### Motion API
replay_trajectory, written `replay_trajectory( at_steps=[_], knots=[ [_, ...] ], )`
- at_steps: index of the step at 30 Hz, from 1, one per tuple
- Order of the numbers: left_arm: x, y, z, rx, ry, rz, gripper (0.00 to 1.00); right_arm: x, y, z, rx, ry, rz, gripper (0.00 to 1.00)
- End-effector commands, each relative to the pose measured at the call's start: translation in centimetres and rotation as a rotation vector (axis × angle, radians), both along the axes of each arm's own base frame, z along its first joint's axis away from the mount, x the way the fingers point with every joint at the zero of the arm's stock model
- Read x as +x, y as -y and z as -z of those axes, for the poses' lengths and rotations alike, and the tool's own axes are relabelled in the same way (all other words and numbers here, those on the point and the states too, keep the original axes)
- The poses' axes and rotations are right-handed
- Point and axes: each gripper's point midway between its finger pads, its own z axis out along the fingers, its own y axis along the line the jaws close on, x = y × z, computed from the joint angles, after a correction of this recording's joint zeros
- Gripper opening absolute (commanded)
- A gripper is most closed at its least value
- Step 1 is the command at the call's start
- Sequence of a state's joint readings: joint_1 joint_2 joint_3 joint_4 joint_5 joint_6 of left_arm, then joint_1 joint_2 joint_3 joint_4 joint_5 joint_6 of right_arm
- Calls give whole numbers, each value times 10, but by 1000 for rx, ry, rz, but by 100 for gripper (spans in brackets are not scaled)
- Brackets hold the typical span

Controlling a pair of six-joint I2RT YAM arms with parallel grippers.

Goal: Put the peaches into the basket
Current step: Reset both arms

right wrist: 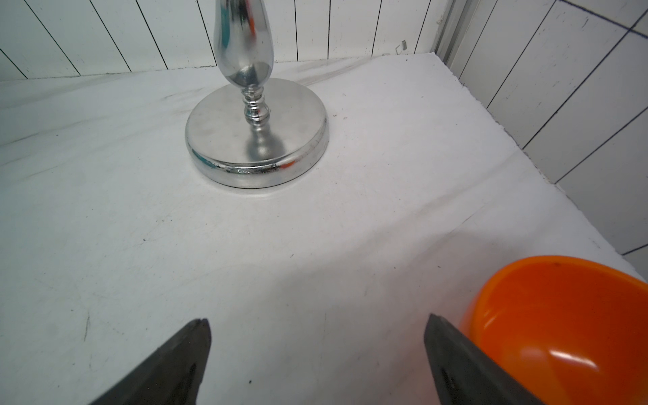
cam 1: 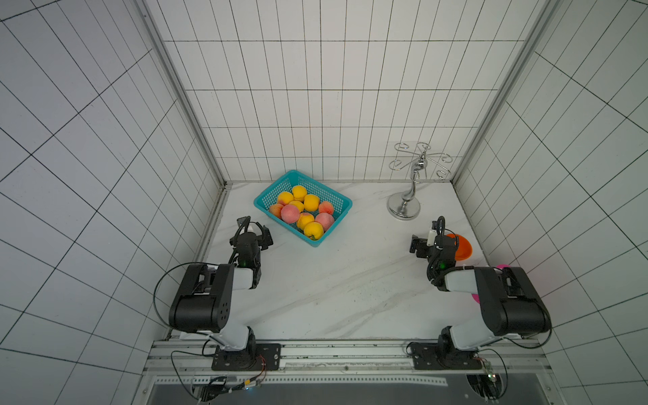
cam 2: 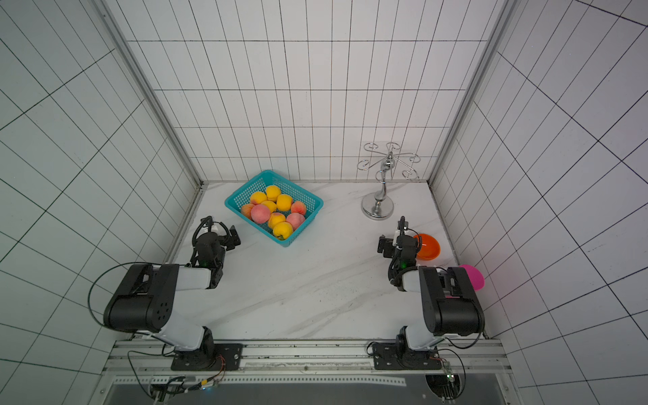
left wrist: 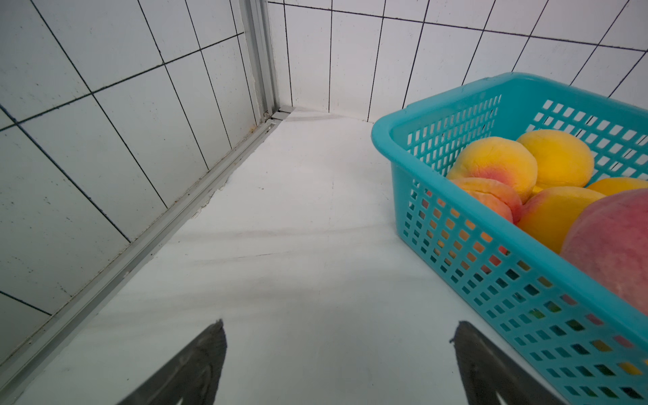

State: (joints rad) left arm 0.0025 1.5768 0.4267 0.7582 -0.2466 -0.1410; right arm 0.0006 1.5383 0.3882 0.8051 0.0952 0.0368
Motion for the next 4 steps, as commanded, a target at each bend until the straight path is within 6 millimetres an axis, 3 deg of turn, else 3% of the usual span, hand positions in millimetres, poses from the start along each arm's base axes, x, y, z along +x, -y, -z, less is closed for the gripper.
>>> replay_trajectory(
  at_steps=[1,4],
  knots=[
    [6,-1,-17,16,43,-7,99,12,3,-19,-4,61,13,99],
    [6,-1,-18,16,47,-7,99,12,3,-19,-4,61,13,98]
  ],
)
